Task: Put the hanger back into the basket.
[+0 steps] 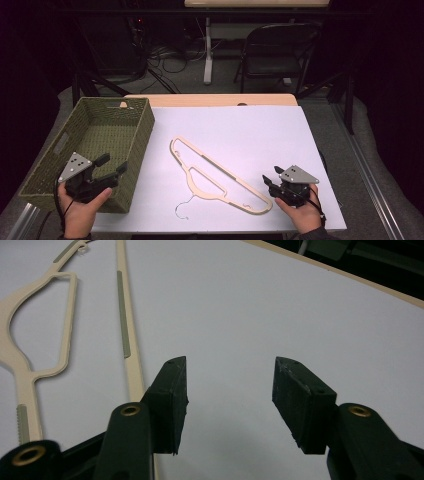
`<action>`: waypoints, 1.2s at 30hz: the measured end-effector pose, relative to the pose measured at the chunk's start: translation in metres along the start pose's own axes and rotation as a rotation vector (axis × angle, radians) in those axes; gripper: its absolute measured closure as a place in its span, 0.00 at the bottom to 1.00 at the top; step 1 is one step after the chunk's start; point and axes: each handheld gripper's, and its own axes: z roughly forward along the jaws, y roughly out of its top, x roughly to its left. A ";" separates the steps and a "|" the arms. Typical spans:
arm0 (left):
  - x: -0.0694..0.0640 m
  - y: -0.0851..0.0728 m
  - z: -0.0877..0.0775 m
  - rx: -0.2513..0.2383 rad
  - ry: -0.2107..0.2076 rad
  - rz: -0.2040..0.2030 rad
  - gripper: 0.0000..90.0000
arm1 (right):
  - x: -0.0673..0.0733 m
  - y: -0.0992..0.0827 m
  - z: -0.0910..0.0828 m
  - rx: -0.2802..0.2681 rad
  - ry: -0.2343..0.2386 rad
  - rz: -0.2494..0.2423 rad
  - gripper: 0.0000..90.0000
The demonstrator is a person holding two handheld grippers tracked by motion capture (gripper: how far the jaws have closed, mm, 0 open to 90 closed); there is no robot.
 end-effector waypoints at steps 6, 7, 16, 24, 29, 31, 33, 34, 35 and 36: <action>0.000 0.001 0.000 0.016 -0.013 0.006 0.28 | -0.003 0.000 0.000 0.015 0.003 0.037 0.50; -0.001 0.002 0.000 0.017 -0.014 0.009 0.27 | -0.003 0.000 0.000 0.016 0.009 0.046 0.49; -0.001 0.002 0.001 0.034 -0.007 0.019 0.26 | 0.000 0.004 0.000 0.036 0.031 0.027 0.49; -0.002 0.006 -0.003 0.027 -0.012 0.011 0.26 | 0.002 0.011 0.000 0.078 0.015 -0.008 0.49; 0.000 0.011 -0.001 0.024 -0.026 -0.027 0.26 | 0.004 0.030 -0.005 0.097 0.045 -0.021 0.52; 0.001 0.014 0.002 0.024 -0.039 -0.035 0.27 | 0.005 0.039 -0.005 0.118 0.067 -0.032 0.54; 0.002 0.018 0.005 0.038 -0.046 -0.032 0.28 | 0.005 0.047 -0.002 0.154 0.100 -0.039 0.55; 0.004 0.020 0.008 0.054 -0.058 -0.032 0.31 | 0.006 0.054 0.002 0.193 0.129 -0.041 0.57; 0.004 0.021 0.010 0.060 -0.051 -0.029 0.31 | 0.007 0.057 0.004 0.215 0.135 -0.048 0.57; 0.004 0.021 0.010 0.060 -0.051 -0.029 0.31 | 0.007 0.057 0.004 0.215 0.135 -0.048 0.57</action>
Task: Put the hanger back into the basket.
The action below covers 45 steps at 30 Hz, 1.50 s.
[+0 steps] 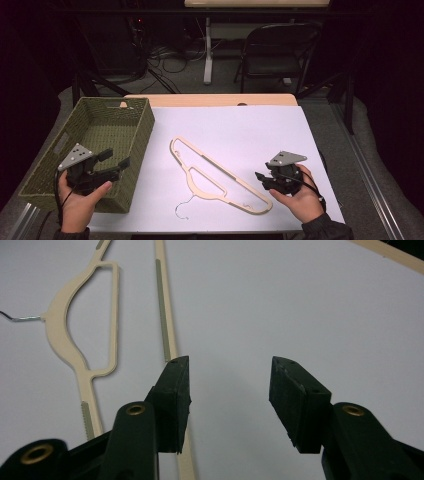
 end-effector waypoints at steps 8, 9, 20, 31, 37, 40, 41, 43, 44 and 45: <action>0.001 0.006 0.008 0.005 0.004 0.001 0.33 | 0.010 0.021 0.019 0.086 0.036 -0.033 0.62; 0.000 0.006 0.008 0.001 0.002 0.005 0.34 | 0.011 0.023 0.022 0.081 0.043 -0.035 0.63; -0.006 0.000 0.002 -0.010 -0.022 0.022 0.39 | 0.023 0.049 0.040 0.219 0.092 -0.094 0.70; -0.010 -0.005 0.004 0.023 -0.015 0.043 0.41 | 0.030 0.060 0.062 0.262 0.145 -0.092 0.74; -0.009 -0.007 0.003 0.025 -0.014 0.041 0.43 | 0.033 0.072 0.071 0.403 0.169 -0.111 0.75; -0.008 -0.007 0.002 0.026 -0.011 0.037 0.43 | 0.038 0.075 0.080 0.412 0.171 -0.120 0.76; -0.007 -0.007 0.002 0.026 -0.012 0.036 0.43 | 0.039 0.077 0.082 0.440 0.169 -0.132 0.76; -0.007 -0.008 0.002 0.023 -0.016 0.026 0.43 | 0.045 0.081 0.089 0.456 0.178 -0.143 0.76; -0.007 -0.008 0.002 0.023 -0.016 0.026 0.43 | 0.045 0.081 0.089 0.456 0.178 -0.143 0.76; -0.006 -0.008 0.003 0.024 -0.018 0.027 0.43 | 0.046 0.082 0.091 0.459 0.182 -0.144 0.76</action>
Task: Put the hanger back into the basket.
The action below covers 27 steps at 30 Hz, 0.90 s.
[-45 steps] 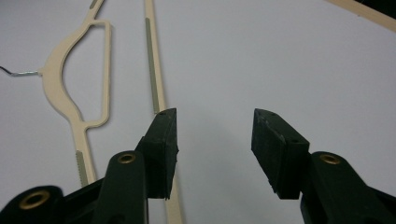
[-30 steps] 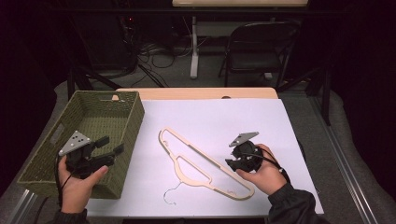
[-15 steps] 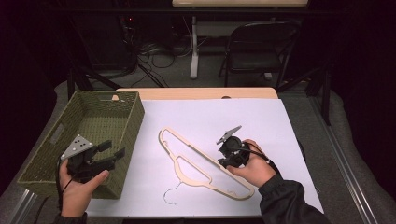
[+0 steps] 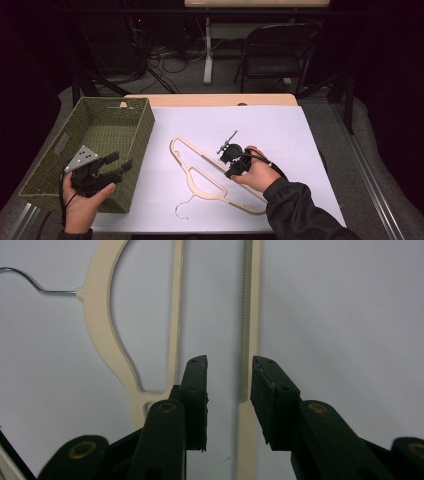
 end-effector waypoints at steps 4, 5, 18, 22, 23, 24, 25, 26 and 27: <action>0.000 -0.001 0.001 0.007 0.001 -0.001 0.44 | 0.005 0.009 0.013 0.025 -0.010 -0.029 0.76; 0.000 -0.001 0.001 0.007 0.001 -0.001 0.44 | 0.005 0.009 0.013 0.025 -0.010 -0.029 0.76; 0.004 -0.001 -0.003 0.006 0.010 -0.012 0.45 | 0.020 0.036 0.037 0.084 0.018 -0.064 0.78; 0.005 -0.001 -0.003 0.010 0.010 -0.014 0.45 | 0.024 0.041 0.046 0.093 0.020 -0.074 0.79; 0.005 -0.001 -0.003 0.010 0.009 -0.015 0.45 | 0.026 0.042 0.048 0.102 0.015 -0.075 0.79; 0.005 -0.001 -0.003 0.010 0.009 -0.015 0.45 | 0.026 0.042 0.048 0.102 0.015 -0.075 0.79; 0.005 -0.001 -0.003 0.013 0.008 -0.014 0.45 | 0.026 0.043 0.050 0.096 0.032 -0.078 0.79; 0.005 -0.001 -0.002 0.013 0.008 -0.015 0.45 | 0.027 0.044 0.051 0.111 0.009 -0.080 0.79; 0.005 -0.002 -0.002 0.015 0.007 -0.013 0.45 | 0.027 0.045 0.053 0.116 0.022 -0.077 0.80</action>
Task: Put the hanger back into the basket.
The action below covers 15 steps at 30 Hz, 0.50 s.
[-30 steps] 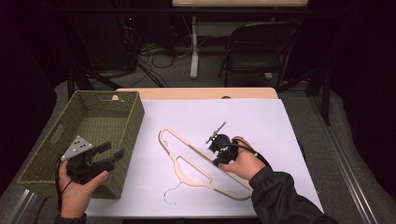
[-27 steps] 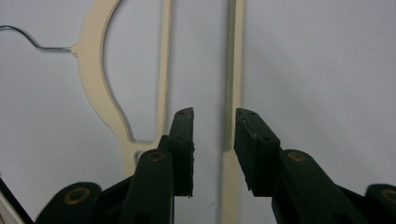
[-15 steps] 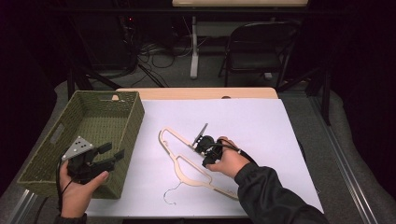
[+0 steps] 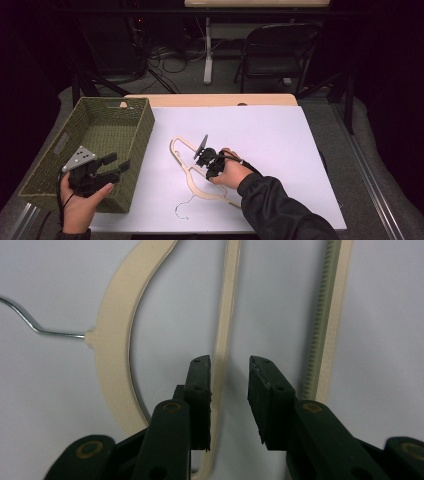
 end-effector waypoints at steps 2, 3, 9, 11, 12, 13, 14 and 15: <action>0.000 0.000 0.001 0.002 0.002 -0.001 0.45 | 0.001 0.002 0.002 0.016 -0.034 -0.007 0.80; 0.000 0.000 0.001 0.004 0.002 -0.002 0.45 | 0.001 0.003 0.004 0.003 -0.004 0.004 0.80; 0.002 -0.001 0.000 0.003 0.002 -0.007 0.45 | 0.001 0.005 0.010 0.035 0.004 -0.004 0.81; 0.002 -0.001 0.001 0.002 0.001 -0.011 0.45 | 0.002 0.005 0.011 0.038 -0.004 -0.005 0.82; 0.002 -0.001 0.001 0.002 0.001 -0.011 0.45 | 0.002 0.005 0.011 0.038 -0.004 -0.005 0.82; 0.002 -0.001 0.001 0.003 0.002 -0.011 0.45 | 0.003 0.005 0.012 0.041 -0.002 -0.006 0.82; 0.002 -0.001 0.001 0.002 0.002 -0.012 0.45 | 0.003 0.005 0.012 0.059 0.012 -0.010 0.83; 0.002 -0.001 0.001 0.003 0.003 -0.011 0.45 | 0.003 0.005 0.012 0.059 0.012 -0.010 0.83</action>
